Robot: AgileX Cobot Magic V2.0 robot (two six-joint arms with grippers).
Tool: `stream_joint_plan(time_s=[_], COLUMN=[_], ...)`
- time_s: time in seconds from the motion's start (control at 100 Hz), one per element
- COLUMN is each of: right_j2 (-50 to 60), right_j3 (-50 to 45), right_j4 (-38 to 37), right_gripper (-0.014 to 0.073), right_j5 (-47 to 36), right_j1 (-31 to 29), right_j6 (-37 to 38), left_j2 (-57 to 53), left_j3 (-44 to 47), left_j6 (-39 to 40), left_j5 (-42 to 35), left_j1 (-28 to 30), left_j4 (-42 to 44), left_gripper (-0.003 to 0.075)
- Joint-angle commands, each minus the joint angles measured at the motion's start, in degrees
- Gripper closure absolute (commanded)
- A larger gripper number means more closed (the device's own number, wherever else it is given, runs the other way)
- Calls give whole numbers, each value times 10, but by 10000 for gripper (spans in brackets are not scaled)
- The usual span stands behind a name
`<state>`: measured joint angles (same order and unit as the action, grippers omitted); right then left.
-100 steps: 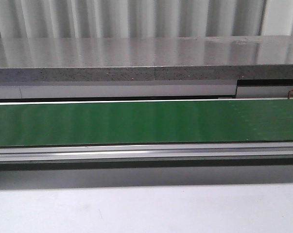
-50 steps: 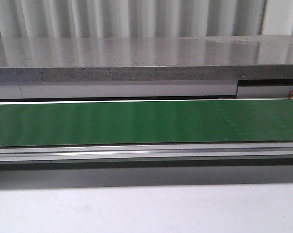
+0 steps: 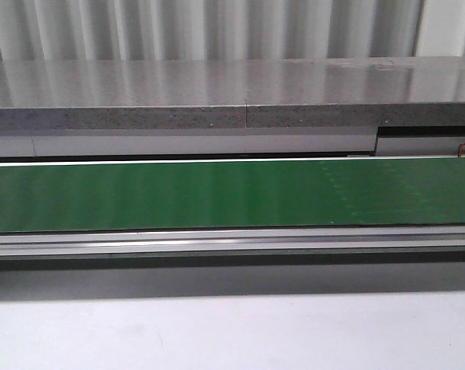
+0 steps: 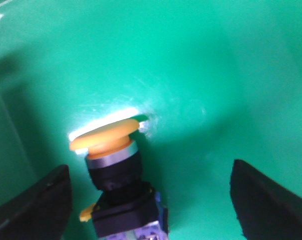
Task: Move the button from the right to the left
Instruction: 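Lift the button with the right gripper and set it on the belt end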
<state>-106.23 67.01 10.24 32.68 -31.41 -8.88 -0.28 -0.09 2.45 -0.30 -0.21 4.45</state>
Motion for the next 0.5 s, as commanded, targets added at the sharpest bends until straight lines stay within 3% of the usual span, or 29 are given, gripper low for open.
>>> stream_joint_plan(time_s=[0.0, 0.15, 0.25, 0.37, 0.42, 0.49], right_j2=[12, -2, -9, -10, -10, -10], right_j3=[18, 18, 20, 20, 21, 23], right_j4=[13, 15, 20, 28, 30, 36], right_gripper=[-41, -9, 118, 340, 391, 401], right_j5=[-22, -24, -22, -20, -16, -13], right_j1=[-1, -1, -1, -1, -1, -1], right_j6=[-14, -15, -15, -15, -15, -15], left_j2=[-20, -20, -20, -20, -20, -20], left_j3=[14, 14, 14, 14, 14, 14], left_j6=[5, 5, 5, 5, 5, 5], left_j5=[-46, -46, -46, -46, -46, -46], left_j1=[1, 1, 1, 1, 1, 1], left_j4=[0, 0, 0, 0, 0, 0], left_gripper=[740, 740, 740, 740, 740, 740])
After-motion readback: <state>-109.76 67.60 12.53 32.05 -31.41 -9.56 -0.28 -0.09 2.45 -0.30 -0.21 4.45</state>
